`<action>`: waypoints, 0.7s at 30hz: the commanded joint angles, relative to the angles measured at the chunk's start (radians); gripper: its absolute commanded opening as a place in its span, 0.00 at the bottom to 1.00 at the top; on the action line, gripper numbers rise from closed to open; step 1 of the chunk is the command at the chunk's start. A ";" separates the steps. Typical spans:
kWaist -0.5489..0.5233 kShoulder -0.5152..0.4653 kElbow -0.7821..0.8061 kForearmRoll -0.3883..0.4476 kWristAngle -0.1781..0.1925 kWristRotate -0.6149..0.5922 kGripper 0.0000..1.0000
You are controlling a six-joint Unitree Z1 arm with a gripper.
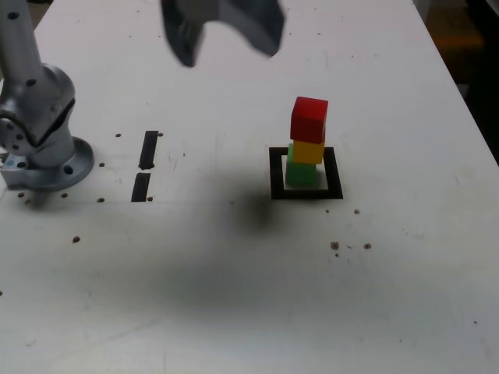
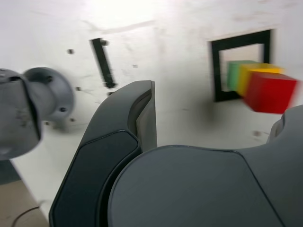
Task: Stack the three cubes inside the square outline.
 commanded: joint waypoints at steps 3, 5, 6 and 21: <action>-0.005 0.005 -0.255 0.014 0.000 -0.006 0.93; -0.006 0.025 -0.260 0.014 -0.004 -0.003 0.93; -0.006 0.038 -0.264 0.014 -0.005 0.000 0.93; 0.067 0.287 -0.233 0.008 -0.088 0.072 0.92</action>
